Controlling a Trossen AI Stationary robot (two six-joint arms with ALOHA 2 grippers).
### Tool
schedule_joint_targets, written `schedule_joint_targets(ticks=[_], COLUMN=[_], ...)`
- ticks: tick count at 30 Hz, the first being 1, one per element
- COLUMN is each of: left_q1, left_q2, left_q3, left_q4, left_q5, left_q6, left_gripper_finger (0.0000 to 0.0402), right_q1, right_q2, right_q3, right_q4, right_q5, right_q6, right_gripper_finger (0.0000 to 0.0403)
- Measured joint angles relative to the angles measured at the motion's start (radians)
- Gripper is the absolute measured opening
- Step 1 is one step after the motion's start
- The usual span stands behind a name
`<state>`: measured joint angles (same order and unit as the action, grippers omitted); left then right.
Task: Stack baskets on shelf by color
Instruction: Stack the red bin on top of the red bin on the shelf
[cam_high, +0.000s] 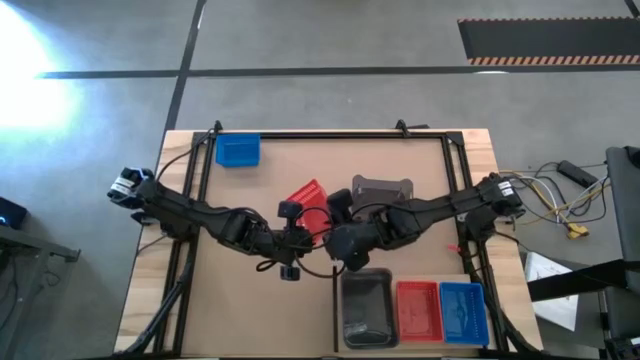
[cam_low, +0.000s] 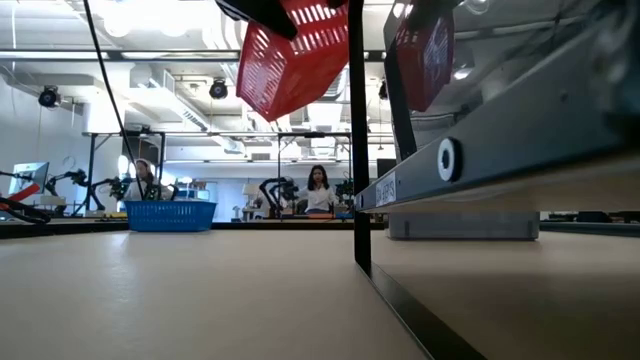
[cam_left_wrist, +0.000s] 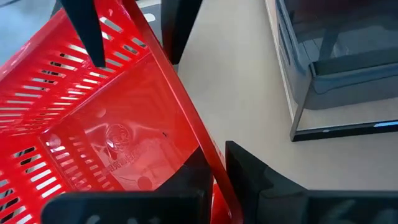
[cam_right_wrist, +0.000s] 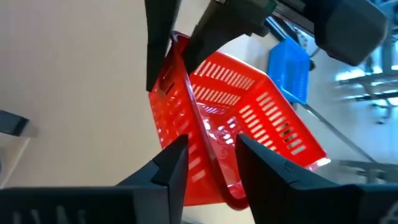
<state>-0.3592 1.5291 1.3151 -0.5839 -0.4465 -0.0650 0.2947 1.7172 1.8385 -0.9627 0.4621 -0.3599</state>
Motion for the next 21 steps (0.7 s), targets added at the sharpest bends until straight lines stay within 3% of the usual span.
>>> schedule_joint_targets(ticks=[4, 12, 21], left_q1=[0.000, 0.001, 0.002], left_q2=[0.001, 0.002, -0.004], left_q3=[-0.001, 0.005, 0.015], left_q4=[-0.002, 0.013, 0.043], left_q5=[-0.001, -0.009, -0.051], left_q6=[0.000, 0.005, 0.003], left_gripper_finger=[0.0013, 0.0013, 0.0013], right_q1=[-0.008, -0.007, -0.005], right_q2=[0.000, 0.000, 0.000], right_q3=[-0.003, -0.008, -0.011], right_q4=[0.000, -0.013, -0.078], right_q5=[-0.066, -0.081, -0.079], right_q6=[-0.008, 0.005, 0.092], right_gripper_finger=[0.0093, 0.0019, 0.0010])
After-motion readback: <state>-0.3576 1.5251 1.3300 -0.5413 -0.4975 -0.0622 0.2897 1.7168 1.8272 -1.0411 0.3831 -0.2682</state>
